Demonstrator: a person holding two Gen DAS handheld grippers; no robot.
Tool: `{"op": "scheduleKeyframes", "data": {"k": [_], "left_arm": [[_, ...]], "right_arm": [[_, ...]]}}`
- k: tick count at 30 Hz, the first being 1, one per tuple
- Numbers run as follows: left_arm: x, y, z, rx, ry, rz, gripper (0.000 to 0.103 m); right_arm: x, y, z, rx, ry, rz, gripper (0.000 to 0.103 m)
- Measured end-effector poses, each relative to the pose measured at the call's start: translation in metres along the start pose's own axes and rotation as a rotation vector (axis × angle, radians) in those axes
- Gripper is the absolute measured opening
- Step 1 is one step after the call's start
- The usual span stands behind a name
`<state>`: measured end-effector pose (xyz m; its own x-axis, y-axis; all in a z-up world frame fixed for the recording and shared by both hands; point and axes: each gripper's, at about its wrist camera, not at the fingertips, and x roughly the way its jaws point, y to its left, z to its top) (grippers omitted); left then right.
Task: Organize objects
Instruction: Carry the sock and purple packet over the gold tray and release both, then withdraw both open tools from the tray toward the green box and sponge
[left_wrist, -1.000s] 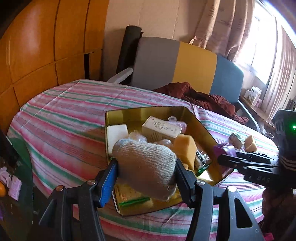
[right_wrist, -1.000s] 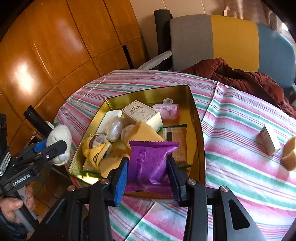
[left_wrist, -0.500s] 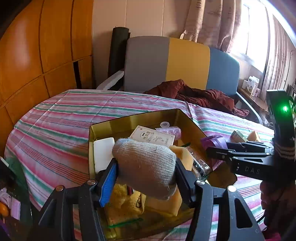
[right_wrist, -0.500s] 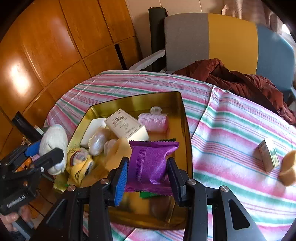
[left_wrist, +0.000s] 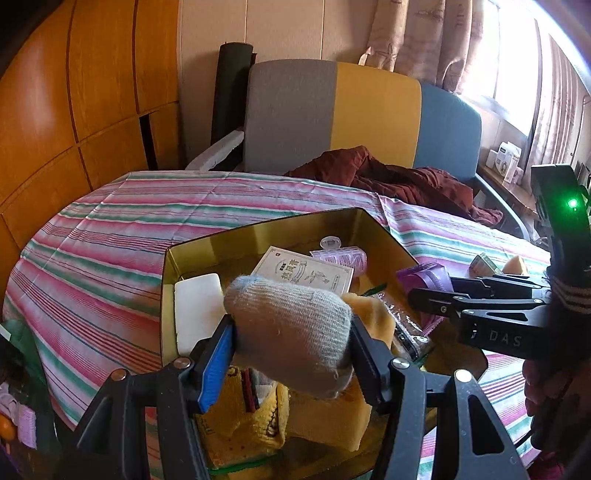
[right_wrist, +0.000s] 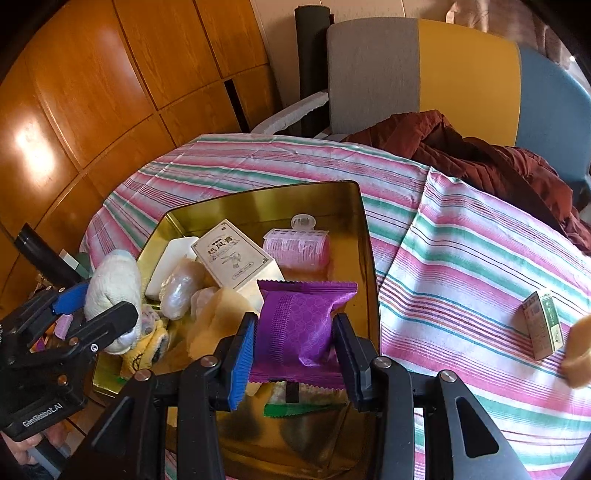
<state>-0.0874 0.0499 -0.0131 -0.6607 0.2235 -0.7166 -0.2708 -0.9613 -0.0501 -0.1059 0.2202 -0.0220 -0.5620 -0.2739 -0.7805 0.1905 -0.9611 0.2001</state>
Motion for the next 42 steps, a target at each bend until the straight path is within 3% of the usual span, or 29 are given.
{"op": "scheduleKeyframes", "data": {"k": [14,22,26,42], "left_arm": [[0.004,0.002,0.003,-0.024,0.014,0.028,0.062],[-0.013,0.001,0.004,-0.031,-0.031,0.026,0.063],[-0.022,-0.001,0.001,-0.025,-0.039,0.027,0.063],[-0.058,-0.003,-0.024,-0.034,-0.07,0.025,0.063]], "right_arm": [[0.019,-0.004,0.008,0.038,0.028,-0.004,0.044],[0.01,-0.002,-0.002,0.064,0.016,0.006,0.046],[0.0,0.002,-0.008,0.069,0.001,0.007,0.055],[-0.049,0.017,-0.042,0.076,-0.077,-0.016,0.071]]}}
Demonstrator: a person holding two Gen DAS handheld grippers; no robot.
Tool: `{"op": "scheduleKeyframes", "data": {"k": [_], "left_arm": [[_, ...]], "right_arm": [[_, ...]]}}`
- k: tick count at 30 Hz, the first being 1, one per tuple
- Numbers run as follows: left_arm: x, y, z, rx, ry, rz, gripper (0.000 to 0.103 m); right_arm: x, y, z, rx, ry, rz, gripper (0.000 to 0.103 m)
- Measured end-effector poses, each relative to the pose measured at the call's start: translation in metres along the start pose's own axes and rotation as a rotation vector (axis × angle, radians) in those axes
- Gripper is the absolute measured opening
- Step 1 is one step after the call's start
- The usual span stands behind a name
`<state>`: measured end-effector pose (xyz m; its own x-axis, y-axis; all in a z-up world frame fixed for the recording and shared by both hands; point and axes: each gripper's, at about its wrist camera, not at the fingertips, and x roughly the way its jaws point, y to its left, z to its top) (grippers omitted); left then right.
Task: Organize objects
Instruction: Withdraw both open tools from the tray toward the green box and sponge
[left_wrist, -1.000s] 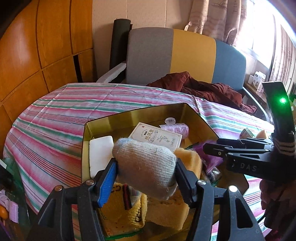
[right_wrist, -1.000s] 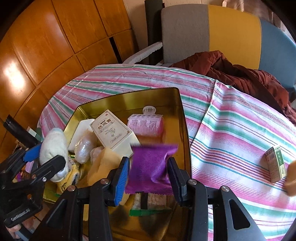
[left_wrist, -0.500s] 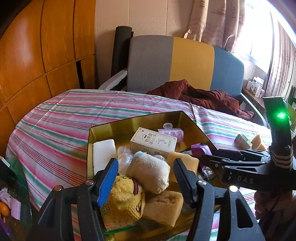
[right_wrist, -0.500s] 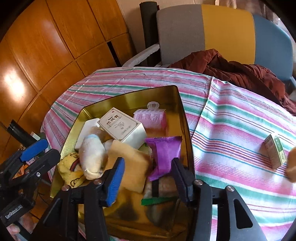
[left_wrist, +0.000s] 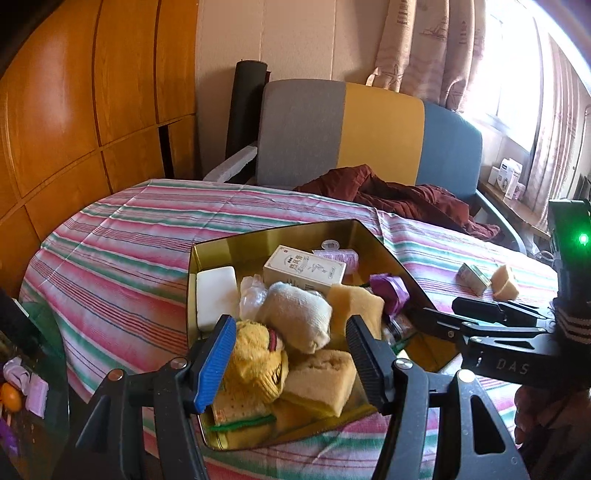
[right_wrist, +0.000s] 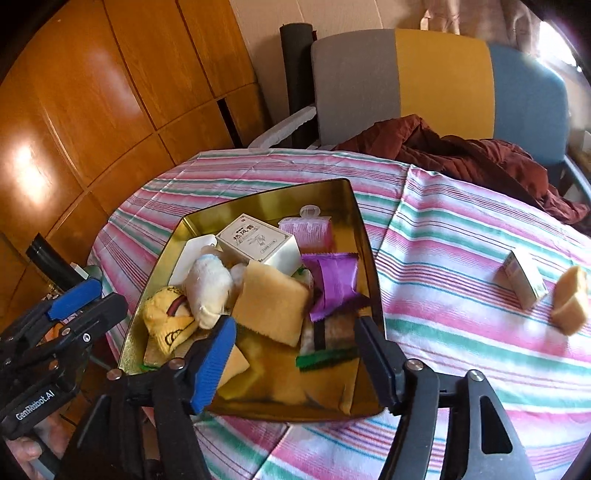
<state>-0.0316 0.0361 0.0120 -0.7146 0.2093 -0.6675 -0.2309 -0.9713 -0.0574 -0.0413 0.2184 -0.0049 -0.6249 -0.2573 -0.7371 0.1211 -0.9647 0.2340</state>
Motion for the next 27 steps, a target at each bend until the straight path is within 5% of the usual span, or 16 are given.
{"op": "scheduleKeyframes", "data": {"k": [12,27], "left_arm": [[-0.016,-0.028,-0.012,0.082,-0.011,-0.051,0.063],[-0.014,-0.078,-0.008,0.24,-0.001,-0.094,0.063]], "right_arm": [[-0.031,-0.023,-0.024,0.071,-0.025,-0.03,0.076],[-0.06,-0.103,-0.048,0.223,-0.028,-0.13,0.081]]}}
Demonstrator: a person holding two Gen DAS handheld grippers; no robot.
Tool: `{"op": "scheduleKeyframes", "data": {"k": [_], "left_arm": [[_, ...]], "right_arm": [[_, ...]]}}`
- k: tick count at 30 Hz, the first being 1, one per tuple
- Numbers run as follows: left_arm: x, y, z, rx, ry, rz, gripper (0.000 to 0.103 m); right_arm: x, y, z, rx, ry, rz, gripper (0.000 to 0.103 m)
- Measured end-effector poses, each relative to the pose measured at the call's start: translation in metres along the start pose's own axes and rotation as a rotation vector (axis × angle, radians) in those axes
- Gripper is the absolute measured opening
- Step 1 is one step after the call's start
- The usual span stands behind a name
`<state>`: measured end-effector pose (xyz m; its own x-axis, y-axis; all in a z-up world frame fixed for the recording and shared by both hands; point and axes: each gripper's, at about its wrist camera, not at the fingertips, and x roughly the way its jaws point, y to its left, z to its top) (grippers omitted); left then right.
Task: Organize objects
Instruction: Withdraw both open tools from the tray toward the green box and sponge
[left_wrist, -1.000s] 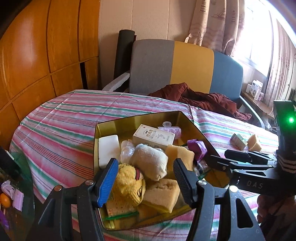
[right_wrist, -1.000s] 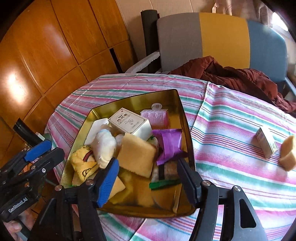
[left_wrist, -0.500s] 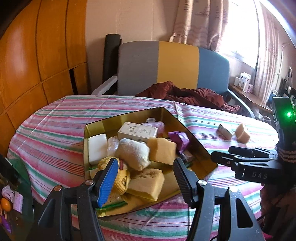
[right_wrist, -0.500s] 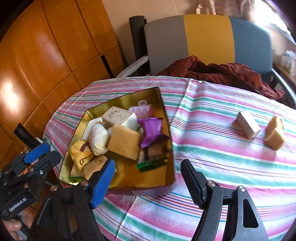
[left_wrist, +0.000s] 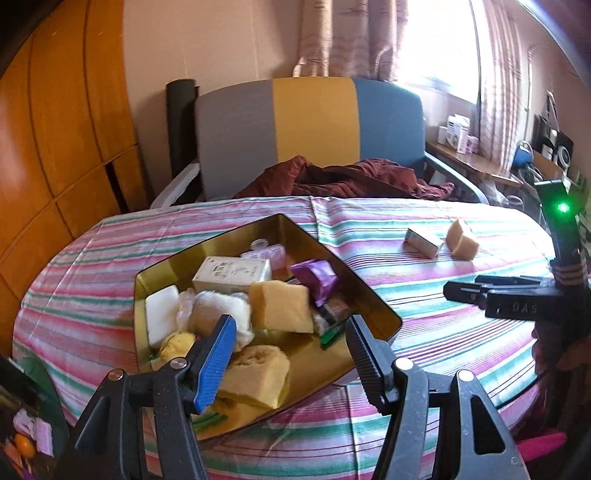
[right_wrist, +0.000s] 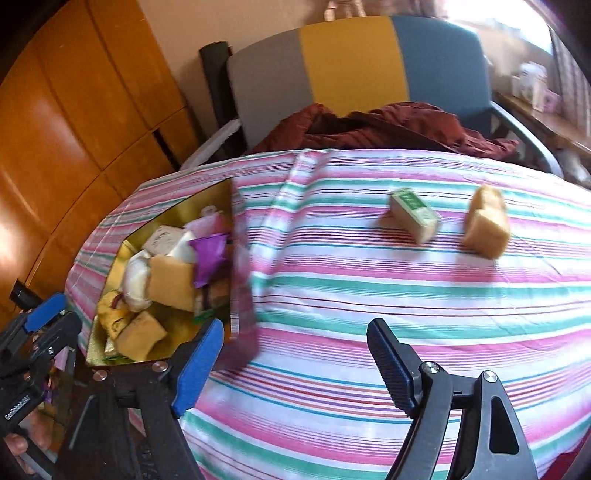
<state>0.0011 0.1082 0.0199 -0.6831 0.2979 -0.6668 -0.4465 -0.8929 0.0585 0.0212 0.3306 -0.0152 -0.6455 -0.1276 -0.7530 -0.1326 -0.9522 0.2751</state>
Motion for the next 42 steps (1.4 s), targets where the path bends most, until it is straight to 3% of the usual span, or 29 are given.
{"op": "scheduleKeyframes", "data": {"k": [15,27,42], "left_arm": [[0.029,-0.056,0.026,0.141,0.02,-0.078,0.063],[0.065,-0.092,0.047,0.219,0.054,-0.116,0.063],[0.104,-0.133,0.061,0.271,0.112,-0.151,0.063]], "right_arm": [[-0.019,-0.078,0.026,0.101,-0.033,-0.133,0.083],[-0.008,-0.127,0.048,0.133,-0.031,-0.194,0.083],[-0.001,-0.175,0.047,0.204,-0.054,-0.196,0.083]]}}
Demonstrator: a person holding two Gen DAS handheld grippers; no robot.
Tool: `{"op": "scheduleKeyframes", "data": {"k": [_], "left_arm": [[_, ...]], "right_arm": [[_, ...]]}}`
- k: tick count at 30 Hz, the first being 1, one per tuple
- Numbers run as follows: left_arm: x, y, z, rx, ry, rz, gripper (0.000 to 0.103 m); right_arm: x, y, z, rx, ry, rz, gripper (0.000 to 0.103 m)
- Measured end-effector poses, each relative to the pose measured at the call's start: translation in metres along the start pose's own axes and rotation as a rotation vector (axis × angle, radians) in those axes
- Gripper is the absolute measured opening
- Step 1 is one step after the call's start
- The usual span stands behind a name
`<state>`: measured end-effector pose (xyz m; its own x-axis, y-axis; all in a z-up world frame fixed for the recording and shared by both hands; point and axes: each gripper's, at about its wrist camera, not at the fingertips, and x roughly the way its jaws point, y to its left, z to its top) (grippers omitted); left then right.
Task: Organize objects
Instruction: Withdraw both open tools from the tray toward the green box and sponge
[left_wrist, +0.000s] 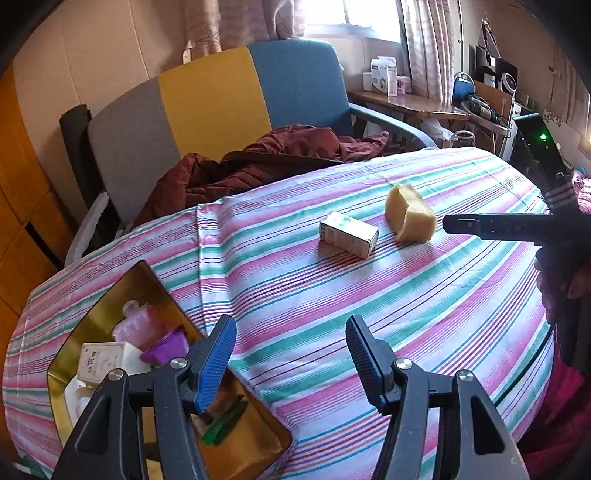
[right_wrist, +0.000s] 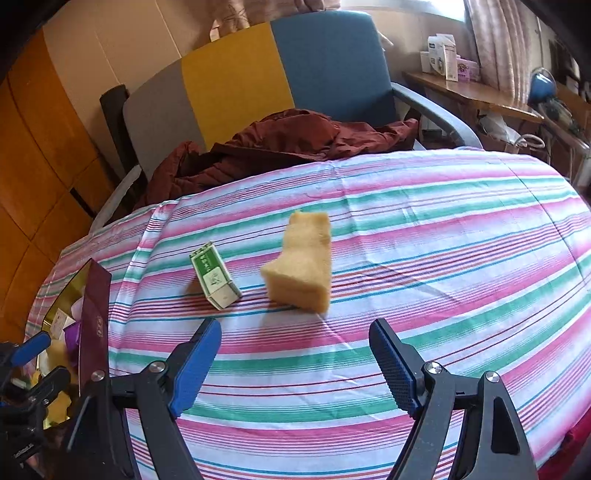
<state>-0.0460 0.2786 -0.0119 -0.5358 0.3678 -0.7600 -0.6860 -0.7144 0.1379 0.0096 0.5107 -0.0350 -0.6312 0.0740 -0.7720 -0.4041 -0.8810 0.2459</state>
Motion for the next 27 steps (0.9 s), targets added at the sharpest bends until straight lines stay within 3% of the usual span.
{"op": "scheduleKeyframes", "data": {"k": [11,18,27], "left_arm": [[0.031,-0.014,0.015,-0.011,0.058,-0.049,0.063],[0.053,-0.013,0.031,-0.087,0.1,-0.11,0.063],[0.105,-0.005,0.065,-0.31,0.209,-0.248,0.063]], "right_arm": [[0.002,-0.015,0.002,0.036,0.006,0.004,0.084],[0.003,-0.019,0.002,0.052,0.013,0.001,0.084],[0.005,-0.021,0.003,0.062,0.017,0.007,0.085]]}}
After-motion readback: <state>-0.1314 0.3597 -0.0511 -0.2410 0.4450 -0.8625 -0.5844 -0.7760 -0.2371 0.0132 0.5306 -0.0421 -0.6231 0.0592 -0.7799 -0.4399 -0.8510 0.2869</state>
